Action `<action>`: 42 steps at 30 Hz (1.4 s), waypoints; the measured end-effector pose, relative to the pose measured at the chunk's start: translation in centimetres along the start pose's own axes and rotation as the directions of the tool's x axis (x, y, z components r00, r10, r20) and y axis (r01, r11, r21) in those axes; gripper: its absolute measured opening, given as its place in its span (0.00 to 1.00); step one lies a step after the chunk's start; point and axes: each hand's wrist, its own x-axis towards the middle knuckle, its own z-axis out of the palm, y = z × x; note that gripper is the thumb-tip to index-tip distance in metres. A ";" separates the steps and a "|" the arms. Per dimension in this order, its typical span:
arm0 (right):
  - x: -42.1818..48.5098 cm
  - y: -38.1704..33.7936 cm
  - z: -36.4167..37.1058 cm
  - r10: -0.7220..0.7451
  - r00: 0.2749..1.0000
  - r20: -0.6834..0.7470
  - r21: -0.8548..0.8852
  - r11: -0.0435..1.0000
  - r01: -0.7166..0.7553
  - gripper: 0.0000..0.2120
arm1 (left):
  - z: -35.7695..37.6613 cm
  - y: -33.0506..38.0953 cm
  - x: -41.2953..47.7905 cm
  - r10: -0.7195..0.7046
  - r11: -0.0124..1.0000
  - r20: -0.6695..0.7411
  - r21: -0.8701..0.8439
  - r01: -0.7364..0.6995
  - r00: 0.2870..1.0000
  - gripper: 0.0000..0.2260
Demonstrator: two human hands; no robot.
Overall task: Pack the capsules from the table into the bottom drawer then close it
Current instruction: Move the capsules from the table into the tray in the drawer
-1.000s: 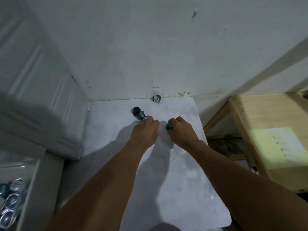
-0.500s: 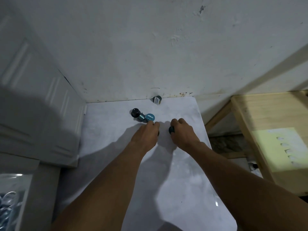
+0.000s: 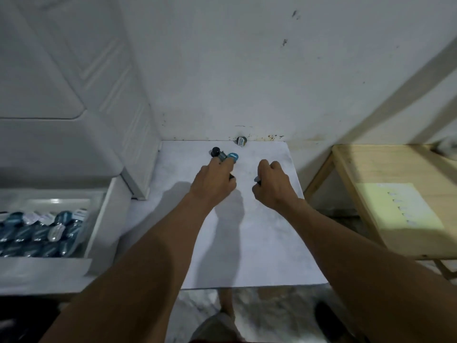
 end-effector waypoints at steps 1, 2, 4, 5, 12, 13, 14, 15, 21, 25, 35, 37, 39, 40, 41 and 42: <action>-1.1 -0.6 0.1 -0.017 1.000 -0.010 -0.018 1.000 0.017 0.06 | -0.7 -0.1 -1.5 -0.011 1.000 -0.024 0.013 0.012 1.000 0.12; -2.2 -1.3 0.1 -0.042 0.999 -0.019 -0.042 0.998 0.041 0.05 | -1.6 -0.2 -3.0 -0.026 0.999 -0.054 0.023 0.027 0.998 0.10; -3.9 -3.1 0.0 -0.098 0.995 -0.034 -0.079 0.992 0.095 0.04 | -3.3 -0.6 -5.5 -0.068 0.997 -0.118 0.013 0.070 0.991 0.09; -4.7 -4.1 -0.2 -0.121 0.992 -0.040 -0.091 0.989 0.117 0.03 | -4.1 -0.8 -6.7 -0.093 0.996 -0.142 -0.009 0.093 0.986 0.09; -8.5 -12.7 1.3 -0.287 0.957 -0.043 -0.046 0.957 0.285 0.08 | -8.6 -6.4 -13.8 -0.229 0.968 -0.177 -0.145 0.205 0.957 0.21; -8.8 -14.1 1.9 -0.311 0.950 -0.034 -0.018 0.950 0.311 0.09 | -9.3 -7.5 -14.7 -0.243 0.966 -0.191 -0.139 0.219 0.951 0.21; -9.2 -15.6 2.4 -0.334 0.942 -0.026 0.008 0.942 0.335 0.12 | -10.0 -8.7 -15.6 -0.258 0.962 -0.204 -0.145 0.231 0.944 0.21; -9.5 -17.1 2.9 -0.354 0.935 -0.020 0.029 0.935 0.354 0.15 | -10.7 -9.7 -16.4 -0.275 0.957 -0.214 -0.158 0.245 0.937 0.19; -11.8 -26.4 7.0 -0.399 0.917 -0.012 0.047 0.916 0.399 0.17 | -14.5 -17.2 -22.1 -0.371 0.921 -0.248 -0.218 0.321 0.895 0.12; -13.9 -33.3 10.8 -0.415 0.910 -0.016 0.076 0.907 0.415 0.18 | -17.7 -22.6 -26.1 -0.378 0.913 -0.282 -0.271 0.305 0.882 0.16; -14.0 -43.7 17.3 -0.441 0.897 0.007 0.024 0.897 0.441 0.17 | -20.9 -33.9 -29.7 -0.458 0.853 -0.234 -0.388 0.350 0.858 0.19; -13.0 -44.8 18.4 -0.445 0.895 0.028 0.021 0.896 0.444 0.16 | -21.2 -35.6 -29.4 -0.472 0.842 -0.219 -0.399 0.363 0.854 0.20; -11.9 -45.9 19.7 -0.450 0.892 0.042 0.036 0.893 0.449 0.16 | -21.4 -37.2 -28.8 -0.479 0.841 -0.208 -0.388 0.377 0.853 0.20; -11.2 -46.4 20.3 -0.454 0.889 0.054 0.038 0.891 0.453 0.17 | -21.4 -38.0 -28.3 -0.482 0.840 -0.203 -0.383 0.383 0.853 0.21; -10.4 -46.8 20.9 -0.459 0.886 0.069 0.038 0.888 0.458 0.17 | -21.3 -38.8 -27.8 -0.489 0.835 -0.202 -0.391 0.387 0.849 0.21; -9.6 -47.3 21.5 -0.462 0.883 0.082 0.040 0.887 0.460 0.18 | -21.3 -39.5 -27.3 -0.502 0.824 -0.192 -0.403 0.399 0.843 0.22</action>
